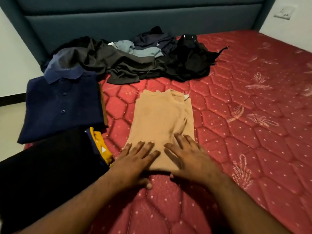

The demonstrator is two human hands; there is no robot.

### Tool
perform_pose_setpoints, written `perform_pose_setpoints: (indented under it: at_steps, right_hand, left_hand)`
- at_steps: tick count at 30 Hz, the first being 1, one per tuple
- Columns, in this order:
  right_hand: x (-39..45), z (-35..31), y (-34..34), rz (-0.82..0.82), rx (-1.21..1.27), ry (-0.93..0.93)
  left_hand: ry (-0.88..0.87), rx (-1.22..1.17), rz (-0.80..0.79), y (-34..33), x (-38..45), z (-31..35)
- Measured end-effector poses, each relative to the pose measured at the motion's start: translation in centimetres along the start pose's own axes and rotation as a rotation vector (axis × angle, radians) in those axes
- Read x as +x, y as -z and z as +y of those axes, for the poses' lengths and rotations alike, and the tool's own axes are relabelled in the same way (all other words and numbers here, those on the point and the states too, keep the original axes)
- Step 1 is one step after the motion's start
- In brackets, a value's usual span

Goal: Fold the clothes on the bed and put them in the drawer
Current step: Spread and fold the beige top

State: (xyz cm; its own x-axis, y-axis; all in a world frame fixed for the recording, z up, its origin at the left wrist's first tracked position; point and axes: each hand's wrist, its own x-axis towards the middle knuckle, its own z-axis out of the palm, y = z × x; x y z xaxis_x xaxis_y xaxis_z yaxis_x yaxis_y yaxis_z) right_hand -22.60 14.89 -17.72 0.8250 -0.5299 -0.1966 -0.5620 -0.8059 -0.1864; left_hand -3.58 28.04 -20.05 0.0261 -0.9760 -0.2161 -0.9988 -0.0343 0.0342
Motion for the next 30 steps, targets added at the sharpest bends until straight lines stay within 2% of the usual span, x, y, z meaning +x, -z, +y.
perform_pose_setpoints:
  at_steps: [4, 5, 7, 9, 12, 14, 15, 16, 17, 19, 21, 23, 24, 26, 28, 30]
  right_hand:
    - [-0.6, -1.3, 0.5, 0.057, -0.171, 0.009]
    - [-1.0, -1.3, 1.0, 0.064, -0.192, 0.027]
    - [-1.8, -0.9, 2.3, -0.011, -0.188, 0.044]
    - [-3.7, -1.3, 4.0, -0.15, -0.07, 0.024]
    - [-7.9, -2.0, 6.6, -0.322, 0.317, 0.127]
    - [-9.3, -2.3, 8.7, -0.396, 0.566, 0.158]
    - [-9.3, -2.4, 9.3, -0.361, 0.638, 0.179]
    - [-8.6, -2.4, 9.9, -0.299, 0.665, 0.178]
    - [-7.2, -2.3, 10.3, -0.202, 0.685, 0.154]
    - [-3.6, -1.4, 9.9, 0.092, 0.684, 0.016]
    - [-1.1, -0.4, 8.2, 0.367, 0.57, -0.195]
    - [-0.6, -0.1, 5.5, 0.497, 0.574, -0.332]
    - [-0.8, 0.0, 4.0, 0.487, 0.644, -0.391]
    - [-0.5, -0.1, 1.7, 0.326, 0.809, -0.501]
    - [-0.1, -0.3, 0.3, 0.207, 1.001, -0.565]
    - [0.2, -0.4, -0.2, 0.202, 1.141, -0.628]
  left_hand:
    - [-0.001, -0.048, 0.298, -0.6, -1.1, -1.6]
    - [-0.005, -0.102, 0.283, 0.0, -1.4, -1.7]
    - [-0.002, -0.24, 0.197, 1.8, -1.8, -1.2]
    - [0.005, -0.474, 0.017, 4.4, -3.2, -0.8]
    - [-0.162, -0.735, -0.364, 8.5, -6.3, -0.3]
    - [-0.194, -0.835, -0.494, 11.3, -7.9, -0.8]
    - [-0.177, -0.873, -0.502, 12.1, -8.0, -1.4]
    - [-0.148, -0.882, -0.453, 12.7, -7.5, -2.1]
    - [-0.1, -0.842, -0.323, 13.0, -6.6, -3.0]
    - [0.095, -0.695, 0.026, 12.5, -4.4, -4.4]
    - [0.33, -0.483, 0.388, 11.4, -3.1, -4.1]
    - [0.405, -0.556, 0.681, 10.1, -3.3, -2.1]
    - [0.438, -0.681, 0.766, 8.8, -3.9, -0.5]
    - [0.595, -0.988, 0.826, 4.8, -5.0, 2.3]
    - [0.869, -1.343, 0.8, 0.3, -6.3, 5.1]
    - [1.117, -1.632, 0.829, -1.9, -6.4, 7.2]
